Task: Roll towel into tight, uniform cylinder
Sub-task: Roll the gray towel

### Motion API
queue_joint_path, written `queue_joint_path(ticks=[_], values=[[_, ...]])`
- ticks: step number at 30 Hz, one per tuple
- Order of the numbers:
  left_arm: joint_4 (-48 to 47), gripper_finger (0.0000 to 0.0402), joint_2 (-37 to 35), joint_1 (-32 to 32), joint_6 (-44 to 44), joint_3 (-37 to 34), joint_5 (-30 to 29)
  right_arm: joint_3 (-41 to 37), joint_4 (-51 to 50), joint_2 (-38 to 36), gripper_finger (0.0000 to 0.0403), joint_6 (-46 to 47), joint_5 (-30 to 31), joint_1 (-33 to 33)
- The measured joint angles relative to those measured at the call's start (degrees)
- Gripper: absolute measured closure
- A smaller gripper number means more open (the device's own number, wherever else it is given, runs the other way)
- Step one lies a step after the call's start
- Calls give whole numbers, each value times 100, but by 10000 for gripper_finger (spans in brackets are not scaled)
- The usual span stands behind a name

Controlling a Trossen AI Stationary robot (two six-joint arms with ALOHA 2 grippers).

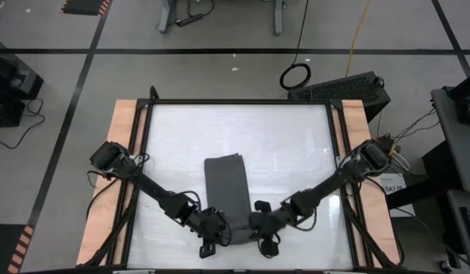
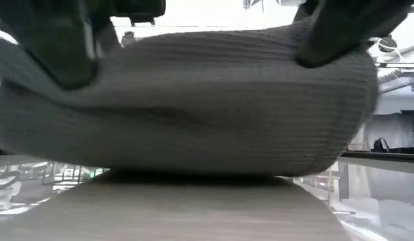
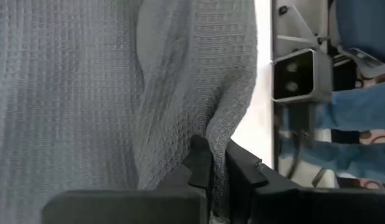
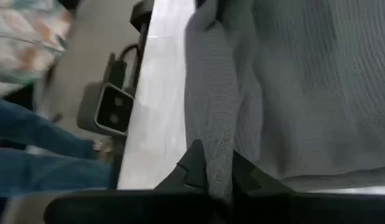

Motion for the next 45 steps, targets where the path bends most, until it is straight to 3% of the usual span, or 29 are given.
queue_joint_path(ticks=[6, 10, 18, 25, 31, 38, 45], values=[[-613, 377, -26, -188, -415, -52, -558, -2, 353, 267, 397, 54, -942, -515], [-624, 377, -4, -198, -597, -168, -555, -2, 818, 534, 395, 300, -1535, -715], [167, 377, -47, -375, -1633, -792, -1125, -9, 1036, 652, 366, 833, -1597, -889], [995, 377, -64, -611, -2021, -1123, -876, -9, 709, 382, 281, 703, -1546, -572], [1363, 377, -227, -622, -2356, -1306, -730, -11, 1194, 293, 200, 546, -330, 264], [1475, 377, -236, -756, -2857, -1490, -783, -9, 1597, 324, 120, -267, 1891, 864], [1999, 377, -235, -793, -3115, -1606, -709, 12, 2160, 353, 104, -1416, 1879, 817]])
